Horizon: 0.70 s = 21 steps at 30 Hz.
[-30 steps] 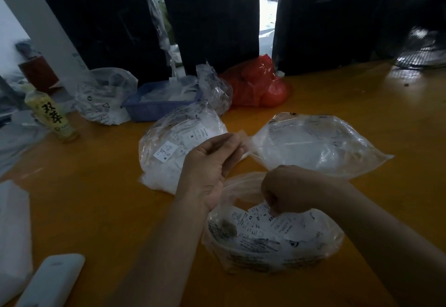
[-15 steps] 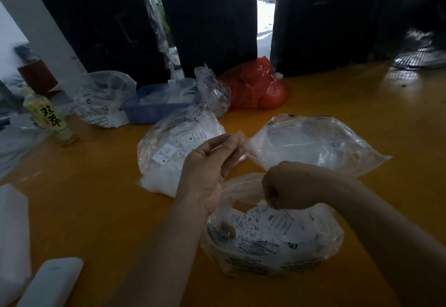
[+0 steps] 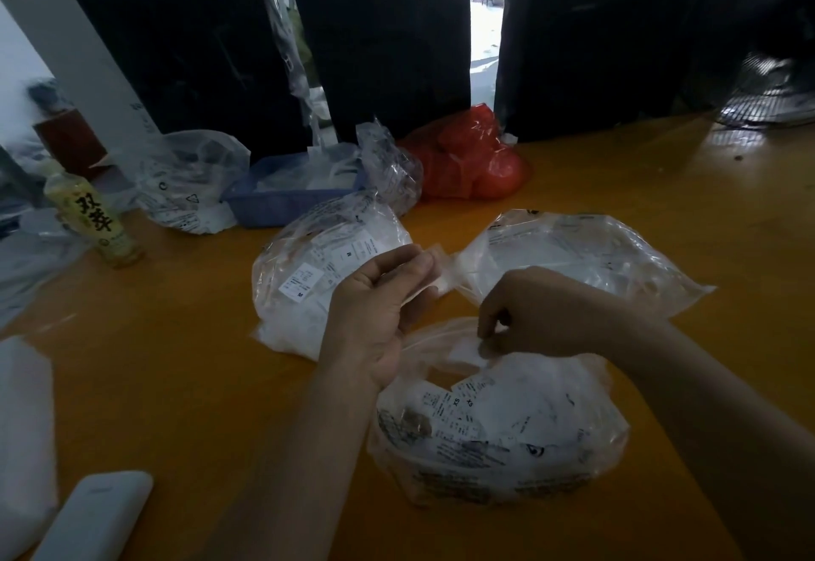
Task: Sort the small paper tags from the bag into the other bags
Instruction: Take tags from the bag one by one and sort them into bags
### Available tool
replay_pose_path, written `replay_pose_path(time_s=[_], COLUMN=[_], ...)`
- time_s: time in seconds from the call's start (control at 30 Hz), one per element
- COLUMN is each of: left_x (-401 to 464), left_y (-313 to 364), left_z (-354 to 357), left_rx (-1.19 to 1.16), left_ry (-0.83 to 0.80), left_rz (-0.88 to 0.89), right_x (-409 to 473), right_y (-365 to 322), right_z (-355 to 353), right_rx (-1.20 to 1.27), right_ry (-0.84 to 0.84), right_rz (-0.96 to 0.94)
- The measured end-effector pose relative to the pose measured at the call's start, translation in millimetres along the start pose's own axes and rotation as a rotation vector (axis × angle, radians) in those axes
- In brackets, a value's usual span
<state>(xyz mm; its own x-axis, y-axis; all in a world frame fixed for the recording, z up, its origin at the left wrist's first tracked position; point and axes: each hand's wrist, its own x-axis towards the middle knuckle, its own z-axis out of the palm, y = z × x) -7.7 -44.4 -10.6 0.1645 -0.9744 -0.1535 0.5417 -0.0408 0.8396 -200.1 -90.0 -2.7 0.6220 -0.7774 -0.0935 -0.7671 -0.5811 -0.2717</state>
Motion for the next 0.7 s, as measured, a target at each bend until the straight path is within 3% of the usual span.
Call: replay_pose_path(time_s=[0.07,0.17,0.4,0.7], left_x=[0,2,2,0], left_y=[0,1,-1,-2], left_z=[0,-1,1,4], left_rx=[-0.022,-0.07,-0.17,-0.165], left_ry=[0.006,-0.005,-0.065,-0.078], left_rz=[0.007,0.019,-0.009,-0.022], right_x=[-1,-7,-13,-16], right_y=[2,5,4,-8], right_z=[-7,-17,-28,-31], right_rx=[0.067,0.27,0.767,1.127], right_ry=[0.129,0.192,0.585,0.663], right_rz=[0.028,0.093,0.165,0.173])
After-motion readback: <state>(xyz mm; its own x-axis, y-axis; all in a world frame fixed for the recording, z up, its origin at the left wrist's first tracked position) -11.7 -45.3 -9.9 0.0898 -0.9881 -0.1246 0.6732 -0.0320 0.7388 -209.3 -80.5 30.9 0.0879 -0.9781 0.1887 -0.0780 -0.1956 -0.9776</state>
